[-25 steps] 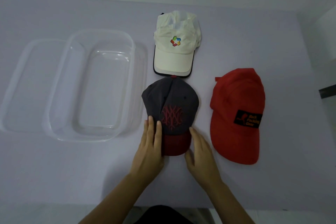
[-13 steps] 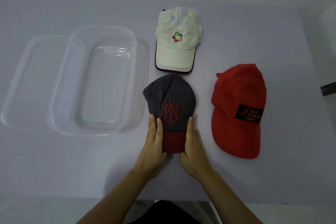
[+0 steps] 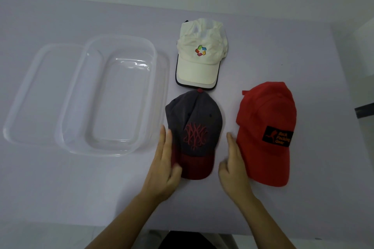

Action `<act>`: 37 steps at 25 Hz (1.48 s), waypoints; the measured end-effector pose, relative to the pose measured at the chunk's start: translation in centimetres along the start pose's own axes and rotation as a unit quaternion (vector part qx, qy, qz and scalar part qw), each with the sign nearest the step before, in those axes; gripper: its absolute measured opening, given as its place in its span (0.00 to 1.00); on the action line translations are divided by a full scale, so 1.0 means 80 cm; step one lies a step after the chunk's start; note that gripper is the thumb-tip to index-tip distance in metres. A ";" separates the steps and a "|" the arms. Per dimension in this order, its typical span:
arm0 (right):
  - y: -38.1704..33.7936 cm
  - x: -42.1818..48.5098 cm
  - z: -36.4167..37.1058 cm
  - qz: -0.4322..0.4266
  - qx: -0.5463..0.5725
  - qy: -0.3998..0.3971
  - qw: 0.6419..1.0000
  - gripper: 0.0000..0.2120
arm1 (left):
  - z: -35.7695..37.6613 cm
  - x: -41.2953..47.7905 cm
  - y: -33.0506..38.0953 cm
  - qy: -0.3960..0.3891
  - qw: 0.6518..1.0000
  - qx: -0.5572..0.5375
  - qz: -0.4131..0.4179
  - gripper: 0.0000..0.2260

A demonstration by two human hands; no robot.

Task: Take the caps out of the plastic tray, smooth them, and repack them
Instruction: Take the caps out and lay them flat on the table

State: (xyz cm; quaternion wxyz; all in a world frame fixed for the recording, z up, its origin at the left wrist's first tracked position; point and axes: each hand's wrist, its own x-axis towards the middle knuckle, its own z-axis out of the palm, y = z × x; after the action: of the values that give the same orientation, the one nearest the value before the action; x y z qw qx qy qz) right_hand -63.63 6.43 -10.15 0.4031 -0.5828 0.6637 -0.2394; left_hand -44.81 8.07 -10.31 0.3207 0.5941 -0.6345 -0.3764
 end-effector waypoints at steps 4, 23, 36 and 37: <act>-0.039 0.060 -0.015 0.035 0.099 0.046 0.993 0.20 | -0.004 0.078 0.035 0.134 0.963 -0.117 -0.202 0.23; -0.046 0.129 -0.016 0.156 0.372 -0.012 0.915 0.01 | -0.016 0.150 0.019 0.109 0.948 -0.129 -0.268 0.14; -0.070 0.144 -0.016 0.176 0.127 -0.035 0.976 0.09 | -0.009 0.176 0.026 0.133 0.973 -0.001 -0.186 0.18; -0.068 0.143 -0.015 0.160 0.113 -0.018 0.980 0.10 | -0.011 0.178 0.025 0.122 0.973 0.005 -0.198 0.18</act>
State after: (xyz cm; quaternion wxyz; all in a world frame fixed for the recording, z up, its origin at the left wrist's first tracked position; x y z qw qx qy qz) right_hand -61.40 -5.90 -8.16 0.5116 -0.4236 0.7098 -0.2345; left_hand -46.35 -6.13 -8.76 0.3122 0.7507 -0.4623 -0.3539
